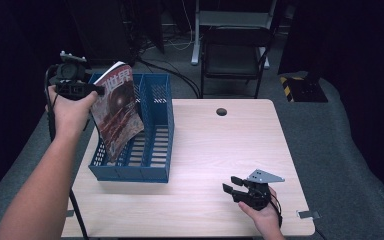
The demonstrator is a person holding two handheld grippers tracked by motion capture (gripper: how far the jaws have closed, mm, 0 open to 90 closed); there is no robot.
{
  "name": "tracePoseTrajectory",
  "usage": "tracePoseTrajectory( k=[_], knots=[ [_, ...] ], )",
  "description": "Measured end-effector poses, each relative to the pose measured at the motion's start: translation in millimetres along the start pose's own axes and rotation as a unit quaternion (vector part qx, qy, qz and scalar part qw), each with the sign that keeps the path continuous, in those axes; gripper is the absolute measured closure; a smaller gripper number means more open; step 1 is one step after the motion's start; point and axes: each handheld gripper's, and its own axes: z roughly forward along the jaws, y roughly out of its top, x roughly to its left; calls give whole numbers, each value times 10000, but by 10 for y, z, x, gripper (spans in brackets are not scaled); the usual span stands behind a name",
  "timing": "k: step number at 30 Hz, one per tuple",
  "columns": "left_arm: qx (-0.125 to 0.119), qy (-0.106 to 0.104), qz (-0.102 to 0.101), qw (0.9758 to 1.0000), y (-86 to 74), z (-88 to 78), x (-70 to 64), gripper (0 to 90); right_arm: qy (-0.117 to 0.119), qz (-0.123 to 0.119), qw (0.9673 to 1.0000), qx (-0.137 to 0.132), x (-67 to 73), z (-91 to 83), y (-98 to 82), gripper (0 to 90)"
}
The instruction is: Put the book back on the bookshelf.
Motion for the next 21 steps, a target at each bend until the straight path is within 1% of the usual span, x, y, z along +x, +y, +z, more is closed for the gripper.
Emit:
tracePoseTrajectory(
  k=[1,2,3,6,7,9,10,12,17,19,20,21],
  knots=[
    [19,-31,-25,10000,-2,4,-4,837,-30,-5,10000,-3,1,2,1,517],
    [-4,-20,-1,10000,-5,17,-7,837,-40,-9,10000,-14,0,4,2,517],
    [-3,-13,-29,10000,-11,27,-16,836,-41,28,10000,-2,5,-1,1,517],
    [2,-1,-43,10000,-29,64,-24,837,-65,28,10000,-27,3,-4,2,517],
    [-6,-8,-79,10000,-34,74,-27,837,-39,-10,10000,-17,-5,-5,4,517],
    [0,-28,-78,10000,-43,96,-22,837,-45,-8,10000,-14,-6,-5,4,517],
    [-19,-13,-113,9999,-49,112,-24,837,-46,-3,10000,-16,-6,-4,3,517],
    [11,-2,-130,9999,-55,142,-26,837,-36,-3,10000,-23,-5,-5,2,517],
    [78,28,-101,9999,-91,237,-43,837,-19,-4,10000,-14,-4,-8,4,517],
    [148,52,-108,9998,-105,273,-49,837,-45,-22,10000,-10,-8,-8,3,517],
    [146,71,-116,9998,-110,283,-51,837,-42,-12,10000,-12,-10,-6,3,517],
    [170,78,-90,9998,-112,293,-47,837,-42,-8,10000,-15,-11,-6,2,517]
  ],
)
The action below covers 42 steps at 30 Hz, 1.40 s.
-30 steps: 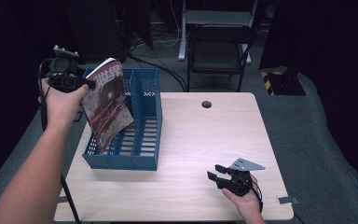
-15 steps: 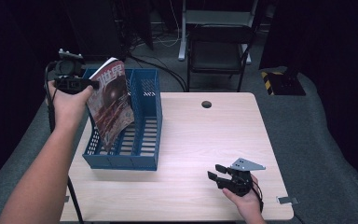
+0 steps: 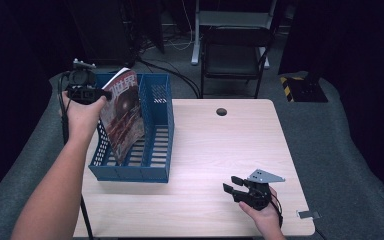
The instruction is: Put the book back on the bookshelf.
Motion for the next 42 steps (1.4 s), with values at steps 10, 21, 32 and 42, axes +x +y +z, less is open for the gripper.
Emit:
tracePoseTrajectory(
  k=[10,21,32,42],
  knots=[
    [-34,-43,-66,10000,-96,137,-10,837,5,-5,10000,6,-3,-4,1,517],
    [5,-76,-20,10000,-224,293,-48,837,13,6,10000,21,-9,4,-2,517],
    [31,-146,-2,9999,-353,336,-47,834,55,5,10000,8,-1,11,-3,515],
    [217,-175,207,9994,-495,275,2,817,43,-5,10000,43,19,26,2,514]
  ],
)
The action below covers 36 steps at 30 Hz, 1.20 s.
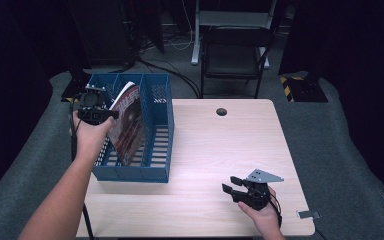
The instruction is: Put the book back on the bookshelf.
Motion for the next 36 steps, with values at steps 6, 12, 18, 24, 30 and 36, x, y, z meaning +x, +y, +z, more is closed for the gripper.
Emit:
tracePoseTrajectory(
  k=[6,12,18,24,30,36],
  knots=[
    [212,-114,107,9997,-7,-11,37,761,-13,-32,10000,33,0,18,-4,514],
    [201,-97,116,9997,54,-26,28,751,-9,-32,10000,61,-4,21,-7,513],
    [250,-124,116,9995,135,-32,8,756,18,-1,10000,92,4,38,-17,513],
    [327,-96,177,9993,198,-24,-28,810,20,-21,10000,96,10,43,-17,513],
    [343,8,171,9993,214,-17,-41,827,15,-6,10000,68,-4,31,-19,512],
    [322,55,144,9994,217,-15,-15,834,21,-13,10000,90,3,36,-19,513]
  ],
)
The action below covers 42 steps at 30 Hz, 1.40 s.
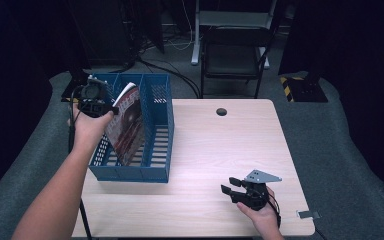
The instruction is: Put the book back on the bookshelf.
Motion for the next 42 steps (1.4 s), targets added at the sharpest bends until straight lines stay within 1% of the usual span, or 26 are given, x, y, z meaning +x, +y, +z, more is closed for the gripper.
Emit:
tracePoseTrajectory(
  k=[3,8,16,19,25,30,32,34,35,37,42],
  knots=[
    [0,2,-21,10000,5,2,10,836,5,3,10000,16,-1,-1,1,513],
    [18,81,-11,10000,24,6,19,839,-20,13,10000,-26,-16,-13,3,513],
    [-35,121,-159,9998,72,23,69,841,-19,39,10000,-47,-22,-23,2,512],
    [-96,163,-246,9995,94,19,96,841,-31,65,10000,-24,-21,-26,-3,513],
    [-176,177,-384,9989,128,53,146,840,-19,62,10000,-46,-26,-32,-2,513],
    [-160,226,-367,9989,158,98,131,840,-13,59,10000,-43,-24,-35,-5,513],
    [-195,246,-372,9988,169,111,122,840,-16,75,10000,-30,-21,-38,-6,513],
    [-216,260,-388,9987,177,120,111,841,11,43,10000,-40,-31,-40,-7,513],
    [-238,270,-390,9986,180,124,106,840,-15,48,10000,-52,-32,-40,-7,513],
    [-246,285,-369,9986,187,138,106,841,-10,76,10000,-62,-35,-43,-8,513],
    [-246,284,-396,9985,193,159,114,840,-17,63,10000,-66,-36,-46,-8,513]
  ],
)
